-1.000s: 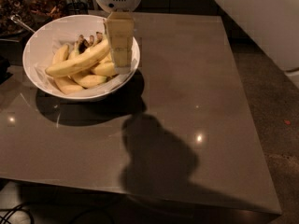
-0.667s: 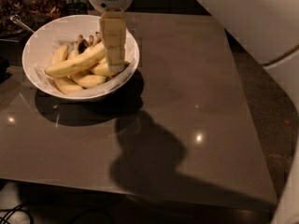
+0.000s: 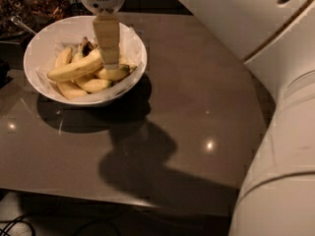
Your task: Pick banana from white bowl
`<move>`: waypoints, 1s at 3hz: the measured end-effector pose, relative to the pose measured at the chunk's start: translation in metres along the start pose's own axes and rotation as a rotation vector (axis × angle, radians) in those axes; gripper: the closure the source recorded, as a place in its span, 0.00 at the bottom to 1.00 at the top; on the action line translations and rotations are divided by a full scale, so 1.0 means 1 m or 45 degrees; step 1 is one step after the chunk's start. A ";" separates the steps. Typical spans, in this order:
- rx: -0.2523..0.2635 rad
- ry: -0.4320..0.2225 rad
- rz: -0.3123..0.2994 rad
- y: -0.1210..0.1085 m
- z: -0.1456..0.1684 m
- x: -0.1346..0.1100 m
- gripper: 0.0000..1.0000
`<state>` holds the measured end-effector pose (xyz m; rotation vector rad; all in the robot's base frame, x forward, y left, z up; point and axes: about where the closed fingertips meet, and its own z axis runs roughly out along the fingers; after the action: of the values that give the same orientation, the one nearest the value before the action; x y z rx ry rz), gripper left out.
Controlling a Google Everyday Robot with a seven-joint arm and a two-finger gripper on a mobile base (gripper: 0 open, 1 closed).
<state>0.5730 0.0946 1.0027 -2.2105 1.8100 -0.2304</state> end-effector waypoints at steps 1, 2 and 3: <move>-0.020 0.003 -0.036 -0.004 0.011 -0.012 0.22; -0.060 0.002 -0.067 -0.005 0.027 -0.023 0.24; -0.104 0.003 -0.089 -0.003 0.042 -0.031 0.25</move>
Offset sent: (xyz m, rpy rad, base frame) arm -0.0163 0.0062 -0.0458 -0.1669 0.1901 0.0564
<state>0.5818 0.1299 0.9650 -2.3325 1.7756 -0.1763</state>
